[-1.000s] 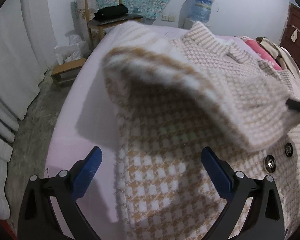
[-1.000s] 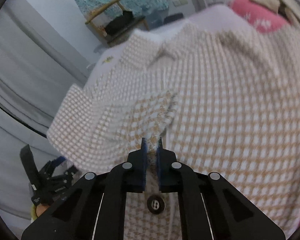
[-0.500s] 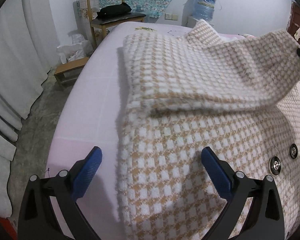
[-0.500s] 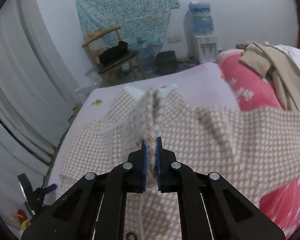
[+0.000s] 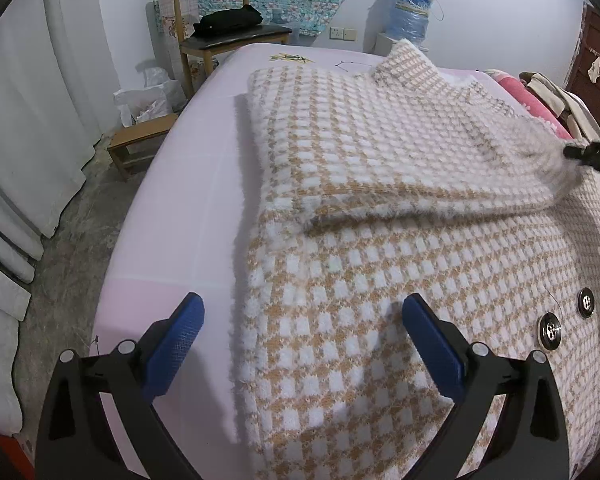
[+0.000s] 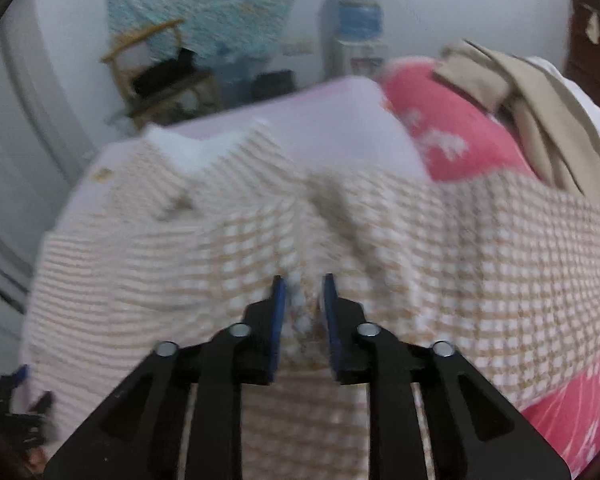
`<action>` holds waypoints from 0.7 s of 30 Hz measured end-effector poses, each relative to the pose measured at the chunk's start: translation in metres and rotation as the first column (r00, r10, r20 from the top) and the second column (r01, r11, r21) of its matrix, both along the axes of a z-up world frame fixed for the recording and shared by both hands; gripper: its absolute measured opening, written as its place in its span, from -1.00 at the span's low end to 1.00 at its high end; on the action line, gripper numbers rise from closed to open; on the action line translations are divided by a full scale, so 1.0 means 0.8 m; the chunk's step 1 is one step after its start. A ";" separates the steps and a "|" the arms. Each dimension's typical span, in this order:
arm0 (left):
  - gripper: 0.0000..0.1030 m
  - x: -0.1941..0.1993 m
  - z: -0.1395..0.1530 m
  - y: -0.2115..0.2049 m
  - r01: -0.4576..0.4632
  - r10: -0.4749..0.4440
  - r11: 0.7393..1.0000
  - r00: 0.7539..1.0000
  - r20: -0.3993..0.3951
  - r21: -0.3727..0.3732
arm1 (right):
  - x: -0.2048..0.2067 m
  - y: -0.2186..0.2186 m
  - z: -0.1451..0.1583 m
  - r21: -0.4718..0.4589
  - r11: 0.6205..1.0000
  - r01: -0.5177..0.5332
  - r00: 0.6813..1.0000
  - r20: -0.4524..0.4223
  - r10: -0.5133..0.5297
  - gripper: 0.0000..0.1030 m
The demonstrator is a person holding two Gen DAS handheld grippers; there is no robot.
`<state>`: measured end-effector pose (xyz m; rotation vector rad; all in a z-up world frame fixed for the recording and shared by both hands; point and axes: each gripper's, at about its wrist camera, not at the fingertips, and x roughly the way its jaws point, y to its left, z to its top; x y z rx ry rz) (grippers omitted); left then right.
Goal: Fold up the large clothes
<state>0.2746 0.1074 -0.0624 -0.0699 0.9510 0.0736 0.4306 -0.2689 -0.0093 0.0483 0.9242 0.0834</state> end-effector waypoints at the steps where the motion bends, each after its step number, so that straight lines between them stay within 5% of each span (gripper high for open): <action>1: 0.90 0.000 -0.001 0.000 0.000 0.000 1.000 1.000 0.000 0.000 | 0.000 -0.006 -0.003 -0.016 1.000 0.022 1.000 0.001 -0.022 -0.49; 5: 0.90 0.000 0.000 0.000 0.002 -0.002 1.000 1.000 0.001 -0.003 | -0.013 -0.023 0.015 0.045 0.997 0.061 0.996 0.055 -0.063 -0.44; 9: 0.90 -0.014 0.026 0.009 -0.008 0.011 0.999 0.998 0.065 -0.046 | -0.024 0.018 0.028 0.014 0.998 -0.068 0.993 0.094 0.066 -0.25; 13: 0.90 -0.026 0.080 0.010 0.027 -0.023 0.999 0.981 0.194 -0.017 | -0.029 0.074 0.009 -0.044 0.977 -0.207 0.976 0.052 0.209 -0.25; 16: 0.90 -0.012 0.106 0.008 0.070 -0.063 0.997 0.973 0.224 -0.022 | -0.026 0.082 -0.023 -0.065 0.974 -0.217 0.976 -0.018 0.216 -0.25; 21: 0.90 0.034 0.104 -0.005 0.120 -0.112 0.992 0.970 0.214 -0.025 | -0.044 0.037 -0.009 0.097 0.984 -0.149 0.989 0.002 0.150 -0.20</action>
